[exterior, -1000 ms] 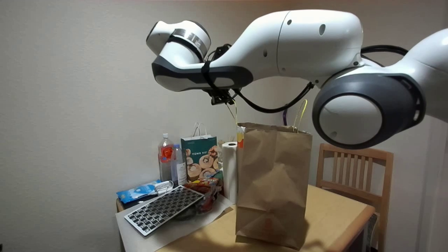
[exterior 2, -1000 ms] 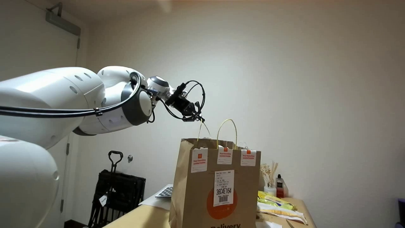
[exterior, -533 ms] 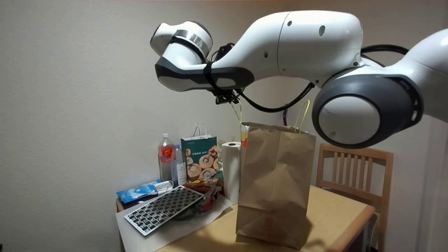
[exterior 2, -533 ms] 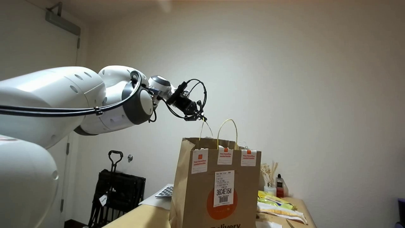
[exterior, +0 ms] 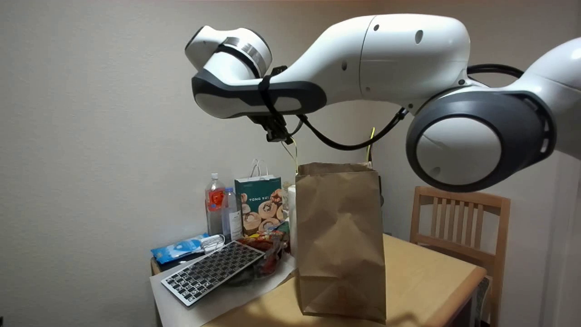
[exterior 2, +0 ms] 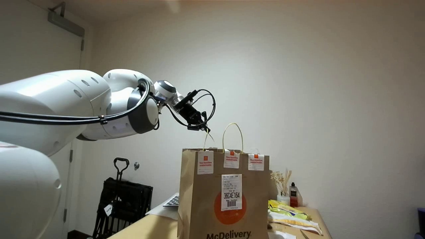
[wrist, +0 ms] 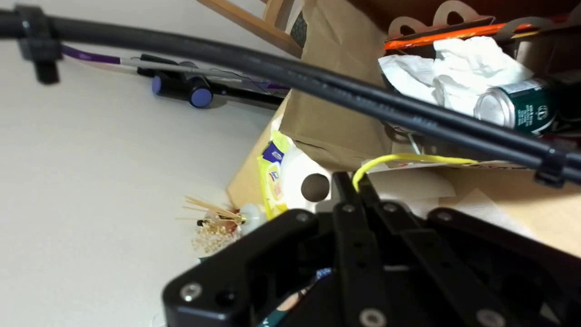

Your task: Move the paper bag

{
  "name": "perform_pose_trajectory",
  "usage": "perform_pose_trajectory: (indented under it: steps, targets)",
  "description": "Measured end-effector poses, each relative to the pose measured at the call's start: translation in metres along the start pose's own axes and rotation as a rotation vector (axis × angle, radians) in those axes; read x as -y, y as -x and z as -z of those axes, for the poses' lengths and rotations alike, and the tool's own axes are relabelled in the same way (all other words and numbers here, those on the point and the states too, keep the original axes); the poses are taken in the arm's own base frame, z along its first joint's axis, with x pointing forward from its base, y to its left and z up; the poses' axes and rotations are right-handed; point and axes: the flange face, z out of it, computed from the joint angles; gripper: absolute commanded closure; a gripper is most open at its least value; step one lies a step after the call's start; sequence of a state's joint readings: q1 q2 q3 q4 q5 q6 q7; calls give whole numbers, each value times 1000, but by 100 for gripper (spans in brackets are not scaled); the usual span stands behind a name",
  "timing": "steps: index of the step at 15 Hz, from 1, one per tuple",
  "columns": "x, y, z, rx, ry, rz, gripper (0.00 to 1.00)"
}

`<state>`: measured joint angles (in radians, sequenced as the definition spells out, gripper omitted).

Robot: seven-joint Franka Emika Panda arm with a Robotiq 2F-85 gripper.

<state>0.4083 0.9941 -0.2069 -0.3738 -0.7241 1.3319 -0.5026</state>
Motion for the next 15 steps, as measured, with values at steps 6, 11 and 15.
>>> perform_pose_trajectory:
  steps: [6, 11, 15]
  targets:
    - [4, 2, 0, -14, -56, 252, 97]
    - [-6, 25, -7, 61, -128, 358, 97]
    - [-15, 44, -5, 104, -166, 394, 97]
